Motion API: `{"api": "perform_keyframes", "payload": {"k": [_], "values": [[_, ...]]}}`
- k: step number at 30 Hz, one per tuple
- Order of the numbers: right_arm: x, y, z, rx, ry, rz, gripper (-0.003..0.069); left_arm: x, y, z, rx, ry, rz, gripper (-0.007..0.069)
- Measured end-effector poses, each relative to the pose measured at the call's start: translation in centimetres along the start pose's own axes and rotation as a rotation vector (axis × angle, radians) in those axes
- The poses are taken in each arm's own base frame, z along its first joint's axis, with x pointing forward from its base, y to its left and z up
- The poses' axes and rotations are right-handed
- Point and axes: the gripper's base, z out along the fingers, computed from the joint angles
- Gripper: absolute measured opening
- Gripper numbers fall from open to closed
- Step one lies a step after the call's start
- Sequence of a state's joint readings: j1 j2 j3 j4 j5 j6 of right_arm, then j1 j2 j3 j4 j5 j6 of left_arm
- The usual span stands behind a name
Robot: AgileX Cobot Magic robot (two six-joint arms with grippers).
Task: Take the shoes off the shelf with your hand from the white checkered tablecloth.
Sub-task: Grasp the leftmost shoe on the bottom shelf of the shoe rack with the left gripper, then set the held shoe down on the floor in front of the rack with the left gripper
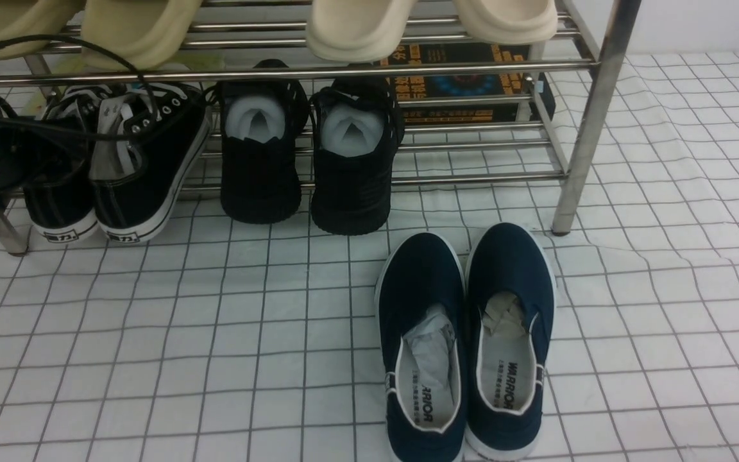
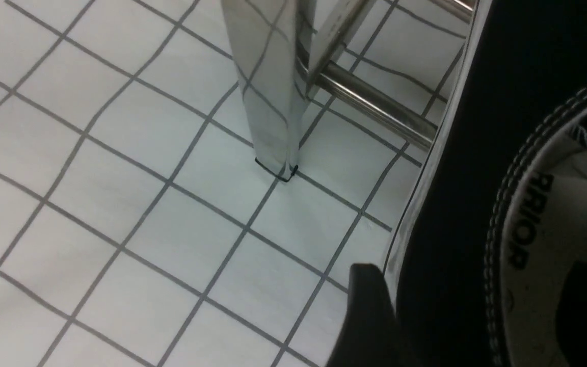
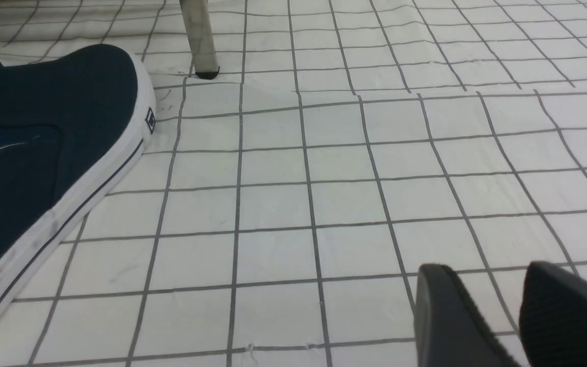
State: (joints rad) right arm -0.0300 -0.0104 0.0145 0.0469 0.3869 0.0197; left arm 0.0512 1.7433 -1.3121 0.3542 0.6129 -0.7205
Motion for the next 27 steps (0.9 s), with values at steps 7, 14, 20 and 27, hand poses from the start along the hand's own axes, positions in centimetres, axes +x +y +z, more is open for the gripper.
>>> {"api": "perform_keyframes", "payload": {"k": [7,14,20,27], "values": [[0.0,0.0,0.0,0.000,0.000,0.000,0.0238,0.0,0.0,0.1,-0.002,0.001,0.002,0.0133],[0.0,0.0,0.0,0.000,0.000,0.000,0.0238,0.1,0.9,-2.0,-0.070,0.055,0.014,0.0017],[0.0,0.0,0.0,0.000,0.000,0.000,0.0239,0.2,3.0,-8.8,-0.140,0.076,-0.018,0.0017],[0.0,0.0,0.0,0.001,0.000,0.001,0.0239,2.5,5.6,-13.5,-0.232,0.122,-0.048,0.0017]]}}
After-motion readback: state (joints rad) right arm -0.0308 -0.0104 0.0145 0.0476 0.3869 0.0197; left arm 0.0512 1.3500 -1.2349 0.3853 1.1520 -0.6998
